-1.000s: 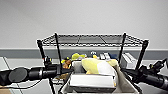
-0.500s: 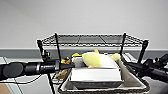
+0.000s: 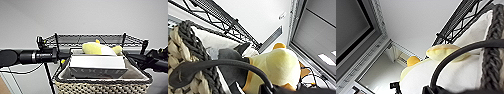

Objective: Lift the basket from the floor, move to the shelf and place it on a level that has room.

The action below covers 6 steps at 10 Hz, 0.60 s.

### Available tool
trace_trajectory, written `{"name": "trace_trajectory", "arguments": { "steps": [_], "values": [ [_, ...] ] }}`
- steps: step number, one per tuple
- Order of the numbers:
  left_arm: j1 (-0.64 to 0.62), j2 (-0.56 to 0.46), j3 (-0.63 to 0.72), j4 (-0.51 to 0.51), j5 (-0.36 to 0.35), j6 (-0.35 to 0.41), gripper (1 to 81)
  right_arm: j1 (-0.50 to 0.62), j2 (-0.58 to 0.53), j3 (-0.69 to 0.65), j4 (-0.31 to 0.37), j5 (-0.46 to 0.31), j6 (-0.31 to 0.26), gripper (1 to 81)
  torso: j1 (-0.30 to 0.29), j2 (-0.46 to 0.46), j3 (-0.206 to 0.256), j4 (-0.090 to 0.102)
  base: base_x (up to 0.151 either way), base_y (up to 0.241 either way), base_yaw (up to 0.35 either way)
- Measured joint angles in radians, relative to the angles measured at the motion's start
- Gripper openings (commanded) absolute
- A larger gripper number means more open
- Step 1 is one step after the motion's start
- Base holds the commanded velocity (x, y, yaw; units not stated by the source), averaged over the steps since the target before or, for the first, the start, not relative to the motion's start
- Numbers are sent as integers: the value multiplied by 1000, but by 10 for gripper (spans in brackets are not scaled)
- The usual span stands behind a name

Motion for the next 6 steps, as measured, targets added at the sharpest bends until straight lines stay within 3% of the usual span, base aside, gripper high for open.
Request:
{"name": "trace_trajectory", "arguments": {
  "steps": [6],
  "values": [
    [-139, 69, -147, -10, 84, -87, 10, 153, 88, -110, 113, -89, 6, 10, 0, 0, 0, 0, 0, 0, 0]
  ]
}}
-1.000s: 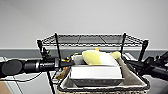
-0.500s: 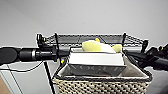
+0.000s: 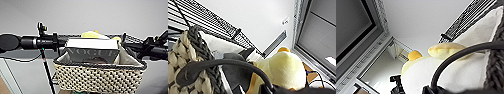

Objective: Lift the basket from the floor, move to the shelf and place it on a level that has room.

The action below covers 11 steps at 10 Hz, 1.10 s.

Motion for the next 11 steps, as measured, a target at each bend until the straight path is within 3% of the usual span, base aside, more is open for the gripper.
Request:
{"name": "trace_trajectory", "arguments": {
  "steps": [5, 11],
  "values": [
    [-89, 84, -143, -64, 93, -11, 10, 135, 68, -133, 97, -84, 10, 10, 0, 0, 0, 0, 0, 0, 0],
    [-190, 165, -239, -131, 153, -14, 10, 303, 109, -289, 133, -186, 56, 10, 0, 0, 0, 0, 0, 0, 0]
  ]
}}
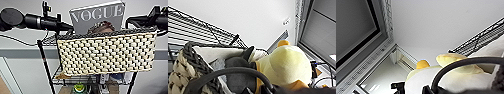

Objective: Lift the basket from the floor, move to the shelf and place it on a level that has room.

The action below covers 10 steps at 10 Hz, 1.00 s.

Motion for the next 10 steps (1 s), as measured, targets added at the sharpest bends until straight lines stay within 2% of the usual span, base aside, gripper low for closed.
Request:
{"name": "trace_trajectory", "arguments": {
  "steps": [5, 7, 10],
  "values": [
    [-84, 49, -123, -54, 55, -1, 10, 37, 55, -108, 0, -71, 30, 10, 0, 0, 0, 0, 0, 0, 0],
    [-89, 90, -203, -66, 91, -1, 10, 37, 78, -156, 0, -79, 34, 10, 0, 0, 0, 0, 0, 0, 0],
    [-113, 155, -304, -68, 145, -8, 10, 40, 120, -251, 0, -140, 41, 10, 0, 0, 0, 0, 0, 0, 0]
  ]
}}
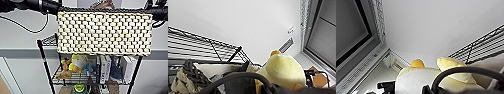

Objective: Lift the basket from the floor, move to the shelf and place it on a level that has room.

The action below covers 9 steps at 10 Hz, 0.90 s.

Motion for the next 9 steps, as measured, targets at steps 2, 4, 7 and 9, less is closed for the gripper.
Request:
{"name": "trace_trajectory", "arguments": {
  "steps": [2, 4, 7, 9],
  "values": [
    [-42, 23, -54, 1, 30, 0, 10, 24, 47, -44, 0, -21, 0, 10, 0, 0, 0, 0, 0, 0, 0],
    [-86, 39, -107, 2, 39, 1, 10, 64, 73, -68, 2, -39, 0, 10, 0, 0, 0, 0, 0, 0, 0],
    [-99, 46, -122, 6, 40, 16, 10, 88, 81, -129, -15, -51, -16, 10, 0, 0, 0, 0, 0, 0, 0],
    [-94, 77, -160, 7, 45, 14, 10, 88, 86, -173, -19, -82, -12, 10, 1, 0, -1, 0, 0, 0, 0]
  ]
}}
